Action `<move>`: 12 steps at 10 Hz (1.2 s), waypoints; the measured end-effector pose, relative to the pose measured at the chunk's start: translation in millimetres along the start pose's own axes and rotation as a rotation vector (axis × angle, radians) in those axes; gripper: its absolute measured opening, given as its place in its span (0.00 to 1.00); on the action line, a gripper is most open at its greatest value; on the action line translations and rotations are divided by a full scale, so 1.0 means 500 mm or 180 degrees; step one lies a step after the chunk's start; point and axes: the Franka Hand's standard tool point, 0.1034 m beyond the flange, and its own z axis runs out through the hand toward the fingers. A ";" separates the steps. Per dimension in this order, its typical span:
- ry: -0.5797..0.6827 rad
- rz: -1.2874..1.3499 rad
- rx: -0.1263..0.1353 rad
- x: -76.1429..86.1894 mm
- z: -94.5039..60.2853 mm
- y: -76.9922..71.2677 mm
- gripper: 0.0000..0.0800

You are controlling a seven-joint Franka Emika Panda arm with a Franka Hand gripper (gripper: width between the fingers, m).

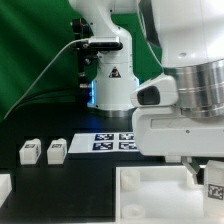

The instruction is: Assemble one leg

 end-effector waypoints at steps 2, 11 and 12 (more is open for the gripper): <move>-0.0005 0.0618 0.0006 0.002 -0.001 0.002 0.38; -0.0373 0.3598 0.0244 -0.001 0.006 0.007 0.52; -0.0350 0.3298 0.0217 -0.010 0.011 0.005 0.69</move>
Offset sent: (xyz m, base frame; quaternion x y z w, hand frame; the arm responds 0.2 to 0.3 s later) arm 0.0050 -0.0145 0.0070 -0.0194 0.0105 0.5433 0.8392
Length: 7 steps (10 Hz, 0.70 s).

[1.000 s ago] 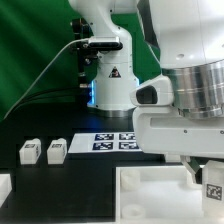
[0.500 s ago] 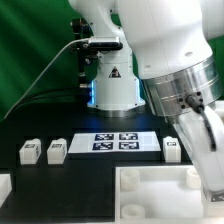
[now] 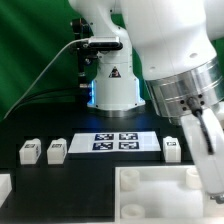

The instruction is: Assemble one leg

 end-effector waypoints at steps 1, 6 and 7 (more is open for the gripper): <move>0.0004 -0.0353 -0.0002 -0.001 0.000 0.000 0.79; 0.0127 -0.2108 -0.0130 0.002 -0.001 0.002 0.81; 0.0248 -0.2790 -0.0271 0.004 -0.004 0.002 0.81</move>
Offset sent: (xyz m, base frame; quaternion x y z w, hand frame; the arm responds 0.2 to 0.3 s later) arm 0.0000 0.0000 0.0000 0.0000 0.0000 -0.1790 0.9838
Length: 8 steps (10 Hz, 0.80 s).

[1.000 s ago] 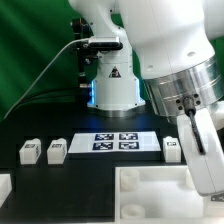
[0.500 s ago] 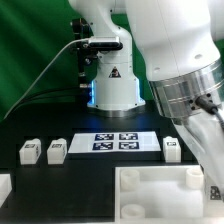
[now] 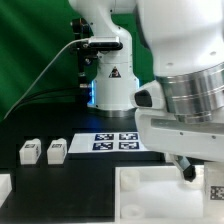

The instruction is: Assemble one leg

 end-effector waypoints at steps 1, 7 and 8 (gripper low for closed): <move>0.0070 -0.0567 -0.0075 0.004 -0.006 -0.007 0.81; 0.0087 -0.0548 -0.0085 0.004 -0.009 -0.013 0.55; 0.0089 -0.0243 -0.0083 0.005 -0.009 -0.010 0.37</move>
Offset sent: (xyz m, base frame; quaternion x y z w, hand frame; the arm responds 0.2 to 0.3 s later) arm 0.0000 0.0000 0.0000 0.0000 0.0000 0.0899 0.9960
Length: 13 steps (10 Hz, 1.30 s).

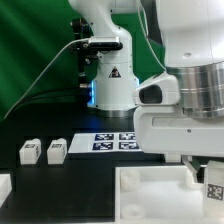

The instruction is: Assemble one leg

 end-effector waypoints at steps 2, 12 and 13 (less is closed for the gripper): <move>-0.0032 0.0845 0.0047 0.005 -0.002 0.003 0.37; -0.0366 0.4448 0.0206 0.010 -0.006 0.003 0.37; -0.0372 0.4444 0.0197 0.007 -0.003 0.003 0.37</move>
Offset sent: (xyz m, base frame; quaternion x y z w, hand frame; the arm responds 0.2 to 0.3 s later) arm 0.0061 -0.0159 0.0108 0.0157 -0.0131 0.5357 0.8441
